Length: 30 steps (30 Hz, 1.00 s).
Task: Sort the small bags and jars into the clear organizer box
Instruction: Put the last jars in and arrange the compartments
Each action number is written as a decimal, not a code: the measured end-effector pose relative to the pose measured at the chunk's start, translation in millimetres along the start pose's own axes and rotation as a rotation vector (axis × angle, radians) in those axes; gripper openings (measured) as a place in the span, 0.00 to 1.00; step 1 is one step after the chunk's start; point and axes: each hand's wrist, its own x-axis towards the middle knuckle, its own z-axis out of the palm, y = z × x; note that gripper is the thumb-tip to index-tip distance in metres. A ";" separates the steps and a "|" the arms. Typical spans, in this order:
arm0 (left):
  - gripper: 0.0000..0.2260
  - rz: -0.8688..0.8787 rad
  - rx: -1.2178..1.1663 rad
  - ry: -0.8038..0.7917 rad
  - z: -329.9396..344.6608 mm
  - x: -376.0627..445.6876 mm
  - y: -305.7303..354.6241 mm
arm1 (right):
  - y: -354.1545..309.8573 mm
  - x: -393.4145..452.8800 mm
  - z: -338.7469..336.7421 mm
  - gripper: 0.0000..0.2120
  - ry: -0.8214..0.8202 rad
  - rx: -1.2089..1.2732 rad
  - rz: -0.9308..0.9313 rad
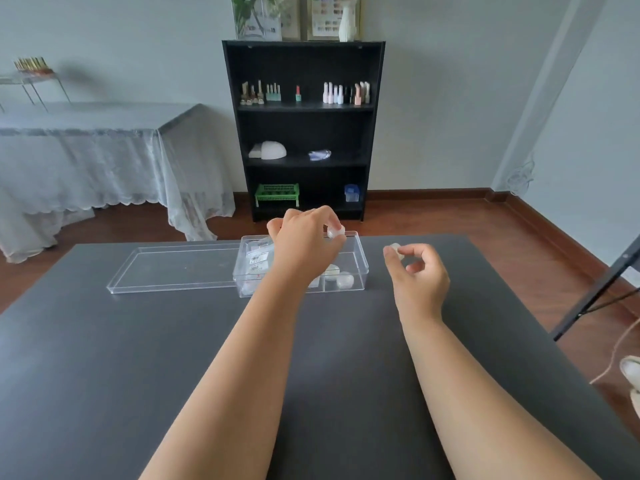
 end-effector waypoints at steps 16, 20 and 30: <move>0.06 -0.124 0.175 -0.211 19.0 3.2 2.2 | -13.3 10.4 22.9 0.05 -0.273 -0.039 -0.130; 0.07 -0.149 0.132 -0.119 5.2 -0.4 2.0 | -14.6 11.8 22.9 0.06 -0.310 -0.089 -0.169; 0.19 -0.150 0.169 -0.240 -8.2 -47.7 -25.8 | -23.0 14.9 29.2 0.01 -0.558 -0.285 -0.223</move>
